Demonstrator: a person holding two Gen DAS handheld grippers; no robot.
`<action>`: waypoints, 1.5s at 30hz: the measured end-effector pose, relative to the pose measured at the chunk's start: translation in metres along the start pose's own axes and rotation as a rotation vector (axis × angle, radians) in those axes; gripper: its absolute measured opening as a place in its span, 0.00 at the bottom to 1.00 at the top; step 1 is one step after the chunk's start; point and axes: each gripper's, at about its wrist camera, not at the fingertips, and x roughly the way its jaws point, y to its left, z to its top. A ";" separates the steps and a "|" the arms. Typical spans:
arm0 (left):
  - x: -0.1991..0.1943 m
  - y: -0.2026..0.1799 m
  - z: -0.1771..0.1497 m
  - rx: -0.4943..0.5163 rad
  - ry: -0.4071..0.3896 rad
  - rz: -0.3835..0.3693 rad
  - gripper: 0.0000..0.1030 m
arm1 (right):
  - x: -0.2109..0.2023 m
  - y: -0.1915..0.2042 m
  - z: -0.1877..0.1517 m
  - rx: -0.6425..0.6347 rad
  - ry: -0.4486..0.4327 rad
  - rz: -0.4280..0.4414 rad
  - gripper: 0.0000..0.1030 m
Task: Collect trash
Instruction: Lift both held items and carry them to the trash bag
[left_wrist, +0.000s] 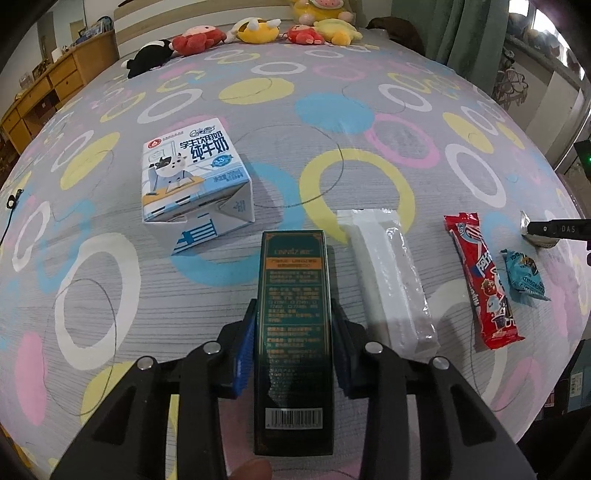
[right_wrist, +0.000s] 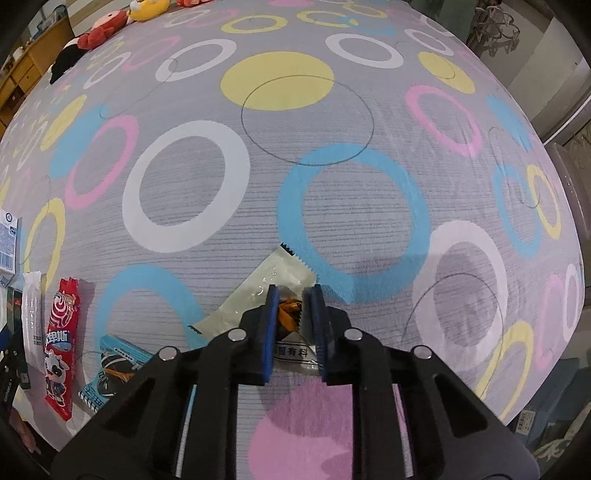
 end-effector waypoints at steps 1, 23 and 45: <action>0.000 0.000 0.000 0.001 0.000 0.001 0.34 | 0.000 0.000 0.001 0.001 -0.002 0.003 0.14; -0.035 -0.001 0.000 0.001 -0.040 -0.014 0.34 | -0.051 0.005 -0.023 -0.035 -0.100 0.046 0.06; -0.147 -0.031 -0.032 0.057 -0.145 -0.051 0.34 | -0.158 0.040 -0.080 -0.143 -0.218 0.129 0.05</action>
